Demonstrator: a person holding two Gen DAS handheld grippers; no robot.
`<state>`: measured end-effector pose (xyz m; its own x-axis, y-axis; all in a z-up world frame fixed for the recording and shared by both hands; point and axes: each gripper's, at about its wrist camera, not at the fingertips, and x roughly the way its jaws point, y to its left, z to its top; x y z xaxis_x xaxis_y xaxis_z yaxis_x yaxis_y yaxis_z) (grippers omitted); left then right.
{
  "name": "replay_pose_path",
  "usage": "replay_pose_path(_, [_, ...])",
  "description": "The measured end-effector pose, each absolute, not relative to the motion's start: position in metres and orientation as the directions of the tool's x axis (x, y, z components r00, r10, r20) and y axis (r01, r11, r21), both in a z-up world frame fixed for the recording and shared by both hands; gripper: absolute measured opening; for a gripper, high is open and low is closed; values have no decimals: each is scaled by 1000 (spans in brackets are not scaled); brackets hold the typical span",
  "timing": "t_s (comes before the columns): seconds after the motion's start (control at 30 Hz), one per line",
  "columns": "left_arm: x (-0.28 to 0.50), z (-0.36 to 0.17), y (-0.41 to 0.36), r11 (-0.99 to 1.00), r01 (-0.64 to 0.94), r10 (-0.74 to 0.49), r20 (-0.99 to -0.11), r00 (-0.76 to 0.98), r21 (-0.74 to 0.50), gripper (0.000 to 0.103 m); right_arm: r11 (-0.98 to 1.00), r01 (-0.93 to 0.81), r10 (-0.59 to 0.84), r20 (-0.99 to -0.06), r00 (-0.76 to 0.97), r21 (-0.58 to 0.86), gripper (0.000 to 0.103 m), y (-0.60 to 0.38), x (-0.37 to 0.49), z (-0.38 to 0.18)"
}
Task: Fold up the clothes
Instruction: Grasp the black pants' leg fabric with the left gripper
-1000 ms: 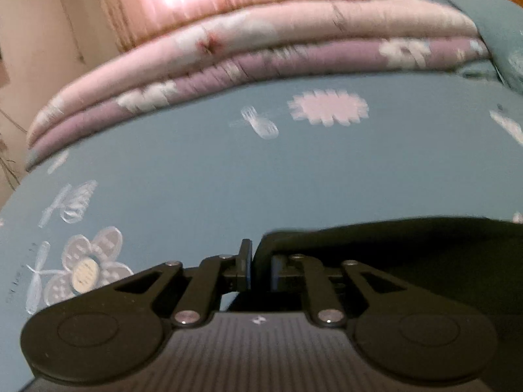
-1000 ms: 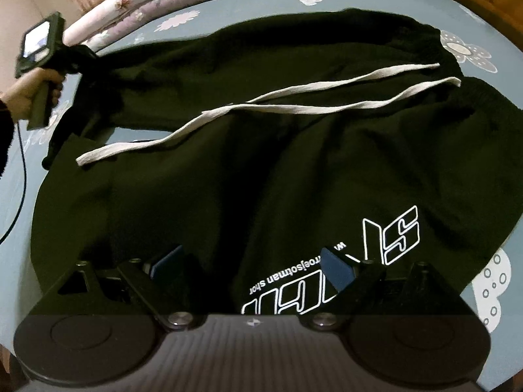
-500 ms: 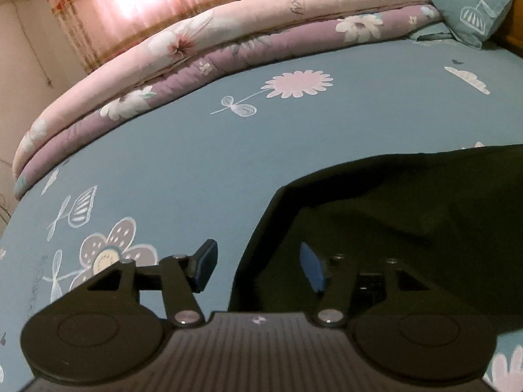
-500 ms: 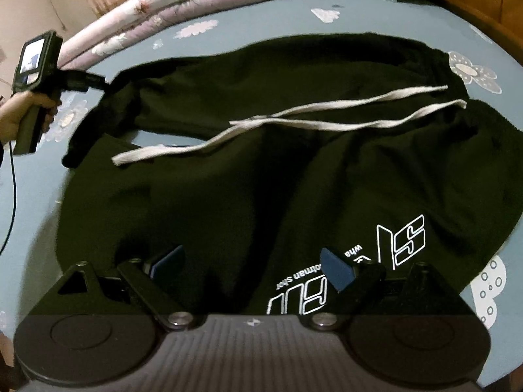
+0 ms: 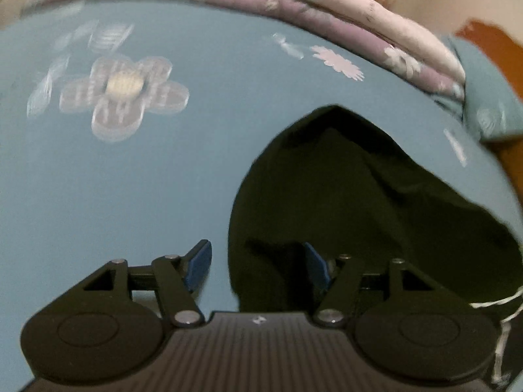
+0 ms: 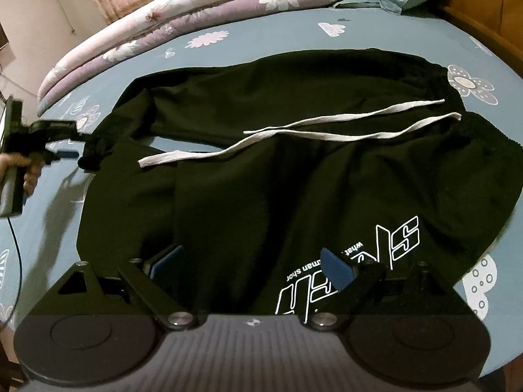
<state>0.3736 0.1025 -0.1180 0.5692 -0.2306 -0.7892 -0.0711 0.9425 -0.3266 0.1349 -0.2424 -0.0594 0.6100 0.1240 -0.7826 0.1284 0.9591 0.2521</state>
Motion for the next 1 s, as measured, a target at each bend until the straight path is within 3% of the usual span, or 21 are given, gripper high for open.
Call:
replay_pose_path(0.1, [363, -130, 107, 916, -89, -280, -782, 556, -391, 63, 960, 126, 126, -787, 604, 251, 93, -240, 136, -61])
replay_pose_path(0.3, [359, -135, 89, 923, -11, -310, -762, 569, -384, 60, 963, 118, 124, -789, 601, 241, 93, -236, 137, -62])
replay_pose_path(0.33, [360, -134, 84, 937, 5, -290, -767, 573, -350, 51, 964, 120, 121, -790, 601, 238, 93, -236, 137, -63])
replay_pose_path(0.37, [360, -133, 80, 950, 18, -264, -772, 578, -312, 32, 964, 122, 117, -791, 601, 236, 93, -236, 137, -63])
replay_pose_path(0.47, [362, -126, 74, 965, 35, -228, -769, 598, -258, 13, 964, 130, 110, -793, 599, 232, 93, -238, 137, -64])
replay_pose_path(0.73, [391, -72, 97, 999, -32, 7, -710, 704, -21, 12, 962, 144, 106, -804, 585, 231, 93, -240, 147, -75])
replay_pose_path(1.0, [463, -30, 107, 966, -131, 241, -592, 770, 222, 12, 961, 166, 92, -819, 566, 222, 93, -244, 162, -89])
